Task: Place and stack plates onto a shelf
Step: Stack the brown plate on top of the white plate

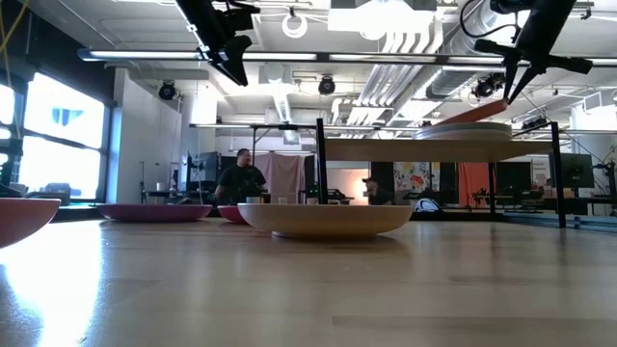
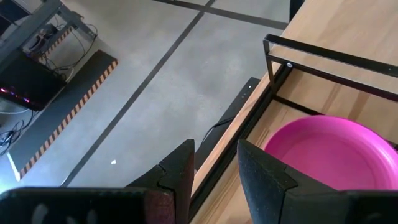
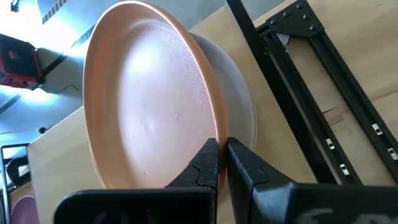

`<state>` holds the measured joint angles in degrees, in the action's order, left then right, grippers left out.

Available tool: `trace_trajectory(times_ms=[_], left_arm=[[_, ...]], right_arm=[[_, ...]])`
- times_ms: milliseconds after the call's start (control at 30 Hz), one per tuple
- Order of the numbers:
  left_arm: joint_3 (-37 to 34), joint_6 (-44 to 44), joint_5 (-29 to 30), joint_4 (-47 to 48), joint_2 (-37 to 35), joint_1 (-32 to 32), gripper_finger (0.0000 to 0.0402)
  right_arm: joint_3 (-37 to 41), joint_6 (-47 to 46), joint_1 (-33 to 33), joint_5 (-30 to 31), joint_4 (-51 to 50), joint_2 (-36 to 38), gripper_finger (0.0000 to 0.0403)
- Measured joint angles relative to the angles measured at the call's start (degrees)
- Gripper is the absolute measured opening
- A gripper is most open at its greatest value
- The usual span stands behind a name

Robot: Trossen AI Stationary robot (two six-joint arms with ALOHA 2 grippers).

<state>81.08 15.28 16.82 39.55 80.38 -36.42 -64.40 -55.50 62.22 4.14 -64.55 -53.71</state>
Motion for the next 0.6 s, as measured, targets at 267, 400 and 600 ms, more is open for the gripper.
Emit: trace_trajectory(times_ms=[267,400,600], left_arm=[[0.0,-0.2,0.0,0.0,0.0,0.0,0.0113],[0.0,-0.2,0.0,0.0,0.0,0.0,0.0113],[0.0,-0.2,0.0,0.0,0.0,0.0,0.0113]], right_arm=[[0.0,-1.2,0.0,0.4,-0.4,0.0,0.0],[0.0,-1.1,0.0,1.8,-0.4,0.0,0.0],[0.0,-1.1,0.0,2.1,-0.4,0.0,0.0]])
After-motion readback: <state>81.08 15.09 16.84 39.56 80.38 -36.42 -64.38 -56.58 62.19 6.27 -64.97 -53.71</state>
